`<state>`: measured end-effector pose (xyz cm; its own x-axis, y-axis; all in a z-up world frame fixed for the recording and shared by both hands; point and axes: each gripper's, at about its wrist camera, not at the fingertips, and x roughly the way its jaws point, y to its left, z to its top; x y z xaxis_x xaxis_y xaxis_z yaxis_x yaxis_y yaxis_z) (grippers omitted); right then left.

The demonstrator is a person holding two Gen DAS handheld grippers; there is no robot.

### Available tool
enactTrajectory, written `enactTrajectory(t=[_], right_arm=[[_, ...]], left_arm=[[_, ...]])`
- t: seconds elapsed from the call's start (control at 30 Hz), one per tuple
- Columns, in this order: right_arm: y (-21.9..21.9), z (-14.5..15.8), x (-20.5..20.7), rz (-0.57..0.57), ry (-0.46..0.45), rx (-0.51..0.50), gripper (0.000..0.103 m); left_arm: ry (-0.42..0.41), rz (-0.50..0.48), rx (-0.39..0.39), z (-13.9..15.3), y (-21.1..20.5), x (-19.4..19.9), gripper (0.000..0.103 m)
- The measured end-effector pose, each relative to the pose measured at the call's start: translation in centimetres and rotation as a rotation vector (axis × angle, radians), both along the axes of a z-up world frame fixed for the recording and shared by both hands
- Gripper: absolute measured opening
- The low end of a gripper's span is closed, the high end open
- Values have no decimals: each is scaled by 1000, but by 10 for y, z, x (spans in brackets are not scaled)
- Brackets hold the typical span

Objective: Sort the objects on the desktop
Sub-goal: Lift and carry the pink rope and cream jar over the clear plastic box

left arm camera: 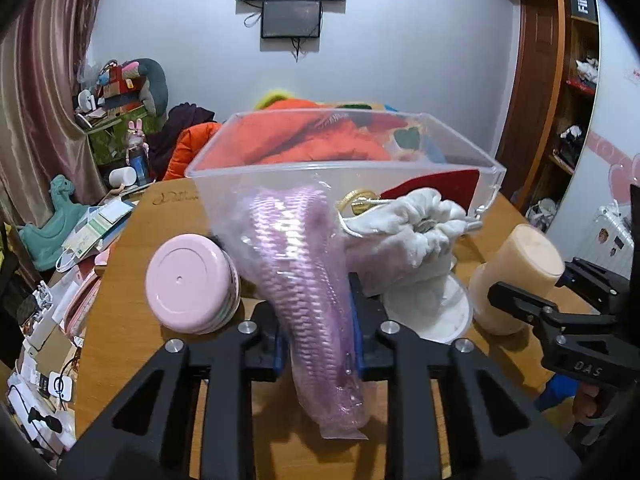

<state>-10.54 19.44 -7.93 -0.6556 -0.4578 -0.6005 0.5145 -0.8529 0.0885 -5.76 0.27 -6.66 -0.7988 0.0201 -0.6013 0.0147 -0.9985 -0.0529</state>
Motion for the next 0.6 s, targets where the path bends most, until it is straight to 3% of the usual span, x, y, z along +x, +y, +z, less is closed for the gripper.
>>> enactTrajectory(t=[0.6], right_arm=[[-1,56,18,-20,103,-2,55]], left_arm=[[108,-16,26,39,-14,26,20]])
